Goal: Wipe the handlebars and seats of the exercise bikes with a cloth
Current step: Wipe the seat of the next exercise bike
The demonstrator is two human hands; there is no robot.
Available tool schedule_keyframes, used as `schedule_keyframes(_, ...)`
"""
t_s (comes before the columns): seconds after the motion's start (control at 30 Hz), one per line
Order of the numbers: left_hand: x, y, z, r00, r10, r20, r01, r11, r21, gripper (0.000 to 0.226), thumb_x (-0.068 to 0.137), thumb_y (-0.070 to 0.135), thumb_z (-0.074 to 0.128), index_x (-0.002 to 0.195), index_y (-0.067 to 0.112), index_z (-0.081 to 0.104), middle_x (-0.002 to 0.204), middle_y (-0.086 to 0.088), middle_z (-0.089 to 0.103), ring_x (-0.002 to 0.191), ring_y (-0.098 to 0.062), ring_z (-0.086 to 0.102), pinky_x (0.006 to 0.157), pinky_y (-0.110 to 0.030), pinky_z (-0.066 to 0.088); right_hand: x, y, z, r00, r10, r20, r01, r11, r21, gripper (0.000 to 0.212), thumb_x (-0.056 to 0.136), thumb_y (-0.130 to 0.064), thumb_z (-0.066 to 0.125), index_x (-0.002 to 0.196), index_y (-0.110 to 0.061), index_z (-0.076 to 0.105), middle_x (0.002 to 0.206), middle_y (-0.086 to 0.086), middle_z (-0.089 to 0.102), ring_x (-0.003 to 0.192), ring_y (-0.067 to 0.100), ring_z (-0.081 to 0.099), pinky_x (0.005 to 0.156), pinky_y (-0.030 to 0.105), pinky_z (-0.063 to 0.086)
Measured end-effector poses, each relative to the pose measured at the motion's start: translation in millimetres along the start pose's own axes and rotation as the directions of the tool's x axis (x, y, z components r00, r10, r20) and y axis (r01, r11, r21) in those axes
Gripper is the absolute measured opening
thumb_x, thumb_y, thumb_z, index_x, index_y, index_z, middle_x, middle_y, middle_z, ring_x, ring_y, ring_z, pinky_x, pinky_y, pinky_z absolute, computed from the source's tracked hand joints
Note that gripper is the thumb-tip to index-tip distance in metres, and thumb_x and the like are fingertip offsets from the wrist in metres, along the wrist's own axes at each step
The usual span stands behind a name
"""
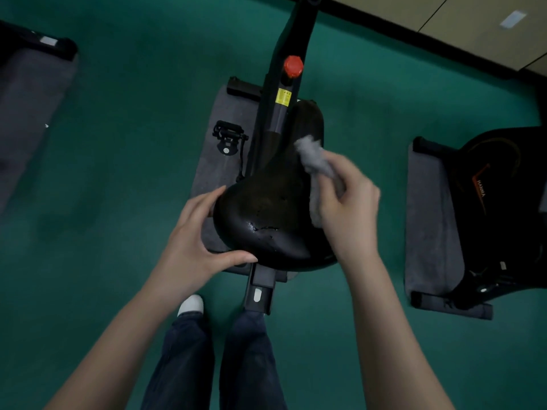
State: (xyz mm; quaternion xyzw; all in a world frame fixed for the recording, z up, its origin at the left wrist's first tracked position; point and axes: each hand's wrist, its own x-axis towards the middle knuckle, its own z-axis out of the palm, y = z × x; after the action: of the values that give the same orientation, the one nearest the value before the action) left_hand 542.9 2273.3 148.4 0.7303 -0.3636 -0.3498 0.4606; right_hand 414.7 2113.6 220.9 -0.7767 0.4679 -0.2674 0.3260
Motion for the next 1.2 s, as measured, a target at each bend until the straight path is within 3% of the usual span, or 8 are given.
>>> schedule_keyframes(0.2,-0.2,3.8,2.0,1.0,0.0,-0.015,0.0,0.999,-0.041,0.101,0.044,0.059,0.078,0.135,0.041,0.037,0.127,0.032,0.038,0.118,0.013,0.042,0.097,-0.001,0.028,-32.5,4.1,-1.4,0.925,-0.298,0.235,0.323,0.943,-0.078,0.04,0.081,0.013,0.057,0.115,-0.005,0.067,0.12,0.004,0.066,0.117,0.016,0.057,0.104,0.033,0.043)
schedule_keyframes(0.37,-1.4,2.9,2.0,1.0,-0.004,-0.021,0.003,0.999,-0.052,0.101,0.044,0.062,0.077,0.135,0.043,0.037,0.128,0.032,0.038,0.119,0.013,0.041,0.099,-0.001,0.028,-29.6,4.0,-0.9,0.961,-0.228,0.153,0.234,0.972,-0.02,0.038,0.082,0.013,0.057,0.114,-0.004,0.067,0.115,0.003,0.067,0.112,0.015,0.058,0.099,0.035,0.046)
schedule_keyframes(0.5,-0.6,2.1,2.4,1.0,-0.003,-0.024,0.001,0.998,-0.064,0.101,0.043,0.063,0.078,0.134,0.044,0.037,0.129,0.028,0.039,0.12,0.011,0.042,0.099,-0.003,0.03,-51.1,-5.4,7.8,0.913,-0.323,0.251,0.326,0.945,0.029,0.038,0.08,0.009,0.056,0.114,-0.006,0.067,0.116,0.002,0.067,0.112,0.015,0.058,0.097,0.036,0.047)
schedule_keyframes(0.6,-0.6,1.1,3.6,1.0,-0.002,-0.028,0.0,0.997,-0.071,0.102,0.044,0.061,0.078,0.135,0.042,0.038,0.129,0.028,0.039,0.12,0.011,0.041,0.099,-0.003,0.031,-41.2,-8.3,11.1,0.923,-0.277,0.266,0.281,0.959,0.024,0.033,0.084,0.004,0.059,0.116,-0.005,0.066,0.115,0.003,0.067,0.111,0.018,0.057,0.096,0.036,0.046)
schedule_keyframes(0.77,-1.3,-1.6,5.1,0.999,-0.006,-0.036,0.003,0.997,-0.077,0.102,0.044,0.064,0.079,0.135,0.045,0.037,0.131,0.025,0.039,0.123,0.007,0.042,0.103,-0.01,0.033,-49.4,-9.9,10.3,0.9,-0.308,0.307,0.347,0.934,-0.08,0.034,0.091,-0.029,0.06,0.117,-0.008,0.066,0.118,0.0,0.064,0.11,0.02,0.052,0.092,0.041,0.045)
schedule_keyframes(0.87,-1.6,-3.4,4.9,0.999,-0.008,-0.035,0.006,0.998,-0.064,0.104,0.044,0.072,0.077,0.137,0.047,0.036,0.131,0.03,0.038,0.124,0.007,0.041,0.102,-0.008,0.033,-53.8,-1.3,3.3,0.91,-0.336,0.242,0.364,0.928,-0.077,0.026,0.092,-0.023,0.061,0.111,-0.008,0.069,0.112,0.0,0.067,0.103,0.019,0.055,0.088,0.039,0.048)
schedule_keyframes(1.03,-1.6,-7.3,6.0,0.999,-0.019,-0.038,0.017,0.998,-0.067,0.104,0.043,0.076,0.075,0.136,0.053,0.034,0.131,0.034,0.035,0.125,0.011,0.037,0.103,-0.018,0.031,-41.0,-7.5,12.5,0.959,-0.262,0.111,0.277,0.95,-0.142,0.018,0.087,-0.011,0.066,0.103,-0.003,0.071,0.097,0.006,0.066,0.091,0.024,0.058,0.084,0.016,0.041)
schedule_keyframes(1.2,-1.3,-5.6,6.0,0.999,-0.008,-0.052,0.003,0.996,-0.094,0.097,0.044,0.076,0.074,0.131,0.061,0.032,0.129,0.037,0.035,0.125,0.012,0.036,0.101,-0.003,0.029,-39.1,-22.9,24.3,0.916,-0.314,0.249,0.352,0.928,-0.122,0.021,0.086,-0.009,0.067,0.107,-0.01,0.068,0.098,0.001,0.064,0.091,0.018,0.053,0.082,0.015,0.037)
